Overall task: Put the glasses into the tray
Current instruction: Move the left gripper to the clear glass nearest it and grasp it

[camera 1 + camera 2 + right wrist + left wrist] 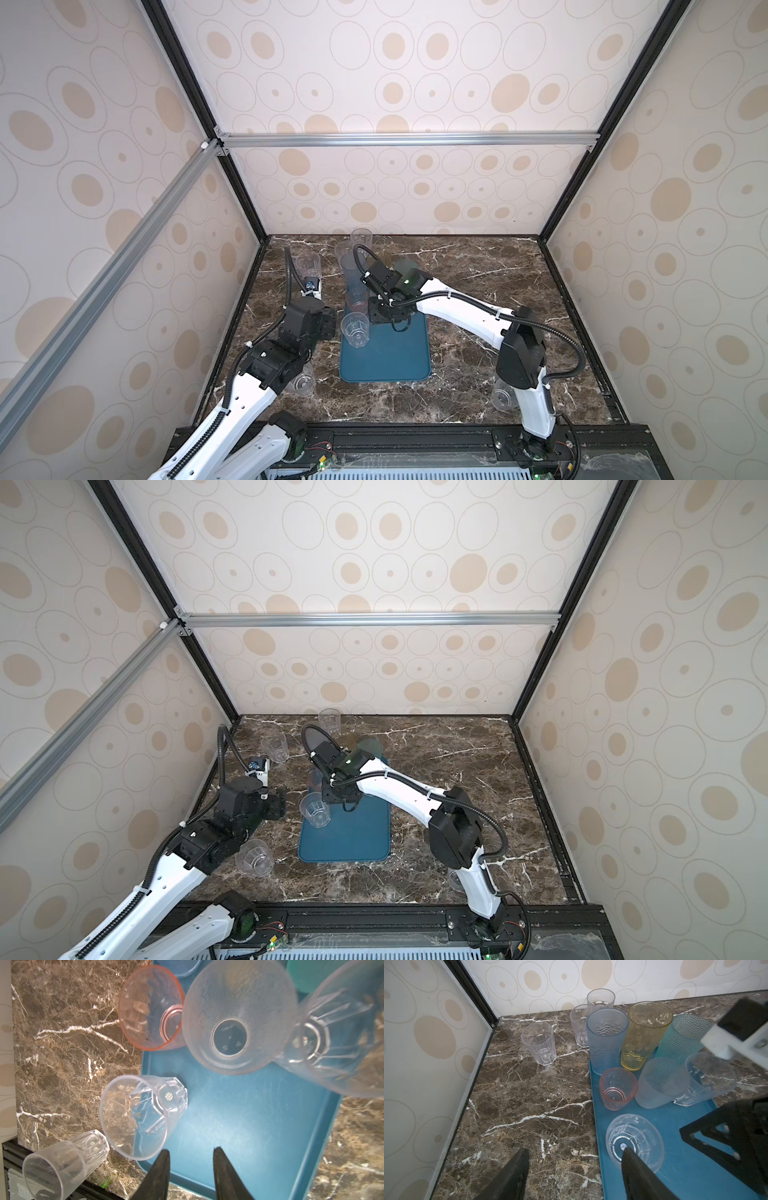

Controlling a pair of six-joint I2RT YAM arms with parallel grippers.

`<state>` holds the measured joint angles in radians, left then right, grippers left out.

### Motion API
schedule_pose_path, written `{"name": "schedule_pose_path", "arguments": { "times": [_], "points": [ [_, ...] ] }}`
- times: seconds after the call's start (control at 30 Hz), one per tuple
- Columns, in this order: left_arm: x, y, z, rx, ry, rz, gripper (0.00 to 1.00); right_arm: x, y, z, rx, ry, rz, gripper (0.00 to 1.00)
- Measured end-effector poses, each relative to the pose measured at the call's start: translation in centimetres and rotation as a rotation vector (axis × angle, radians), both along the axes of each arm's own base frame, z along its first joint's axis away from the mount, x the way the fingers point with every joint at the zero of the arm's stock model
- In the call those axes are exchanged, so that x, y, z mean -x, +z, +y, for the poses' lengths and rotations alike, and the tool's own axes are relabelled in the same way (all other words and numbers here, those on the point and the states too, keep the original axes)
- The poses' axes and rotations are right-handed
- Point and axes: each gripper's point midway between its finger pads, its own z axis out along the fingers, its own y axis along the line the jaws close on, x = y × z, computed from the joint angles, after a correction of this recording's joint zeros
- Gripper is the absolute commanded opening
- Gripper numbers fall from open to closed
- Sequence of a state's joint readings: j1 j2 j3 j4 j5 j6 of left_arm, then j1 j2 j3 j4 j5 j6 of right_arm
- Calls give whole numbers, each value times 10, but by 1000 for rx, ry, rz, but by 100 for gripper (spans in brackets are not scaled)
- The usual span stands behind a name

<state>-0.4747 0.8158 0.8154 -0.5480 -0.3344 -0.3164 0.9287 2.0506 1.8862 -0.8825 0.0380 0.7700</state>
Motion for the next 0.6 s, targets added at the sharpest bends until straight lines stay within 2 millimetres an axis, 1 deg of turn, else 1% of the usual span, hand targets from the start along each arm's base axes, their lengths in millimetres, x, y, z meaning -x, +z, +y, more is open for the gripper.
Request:
{"name": "schedule_pose_path", "arguments": {
  "times": [0.07,0.17,0.27,0.37,0.47,0.53,0.6],
  "points": [
    [0,-6,-3,36,5,27,71,0,-5,-5,7,3,-1,39],
    [1,-14,-5,89,30,55,70,6,-15,-9,22,25,14,39],
    [4,-18,-4,142,71,65,70,11,-24,-11,27,51,25,40],
    [10,-24,0,182,113,77,67,14,-30,-19,33,69,32,40],
    [12,-29,2,211,139,86,65,13,-28,-38,29,64,37,40],
    [12,-31,0,230,144,89,65,5,-20,-55,20,46,28,41],
    [10,-33,-2,245,146,91,65,-2,-10,-67,1,33,14,41]
  ]
}}
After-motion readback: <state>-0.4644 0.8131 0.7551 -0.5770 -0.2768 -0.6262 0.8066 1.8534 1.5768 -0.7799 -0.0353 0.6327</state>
